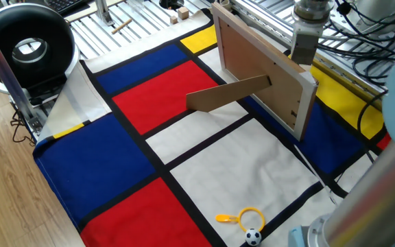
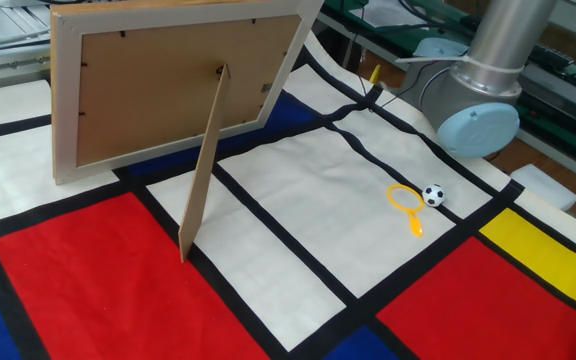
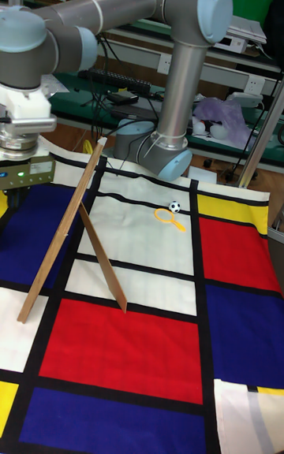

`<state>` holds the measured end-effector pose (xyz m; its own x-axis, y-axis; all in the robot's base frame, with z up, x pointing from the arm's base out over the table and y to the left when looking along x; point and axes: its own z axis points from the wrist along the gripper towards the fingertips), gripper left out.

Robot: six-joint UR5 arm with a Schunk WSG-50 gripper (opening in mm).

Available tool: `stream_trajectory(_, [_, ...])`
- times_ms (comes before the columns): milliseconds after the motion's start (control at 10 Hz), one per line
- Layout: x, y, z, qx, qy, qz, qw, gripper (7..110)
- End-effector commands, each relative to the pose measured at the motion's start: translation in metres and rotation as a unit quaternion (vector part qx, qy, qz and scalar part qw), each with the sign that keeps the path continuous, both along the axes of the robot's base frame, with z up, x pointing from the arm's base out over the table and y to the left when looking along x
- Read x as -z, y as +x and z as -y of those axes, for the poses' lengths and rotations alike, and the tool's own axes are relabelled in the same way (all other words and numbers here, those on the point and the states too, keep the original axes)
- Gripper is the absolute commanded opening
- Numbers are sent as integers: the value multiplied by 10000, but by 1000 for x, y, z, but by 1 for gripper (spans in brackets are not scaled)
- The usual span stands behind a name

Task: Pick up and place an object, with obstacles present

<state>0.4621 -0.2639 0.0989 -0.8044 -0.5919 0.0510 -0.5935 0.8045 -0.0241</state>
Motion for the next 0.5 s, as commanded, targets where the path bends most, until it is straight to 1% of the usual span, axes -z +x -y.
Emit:
stream_trajectory(0, [22,15,10,222,324,28,9992,7])
stream_trajectory(200, [23,17,8,666,329,29,9972,7])
stream_trajectory(300, [24,15,22,955,88,74,9954,7])
stream_trajectory(400, [29,17,42,1029,-162,211,9943,7])
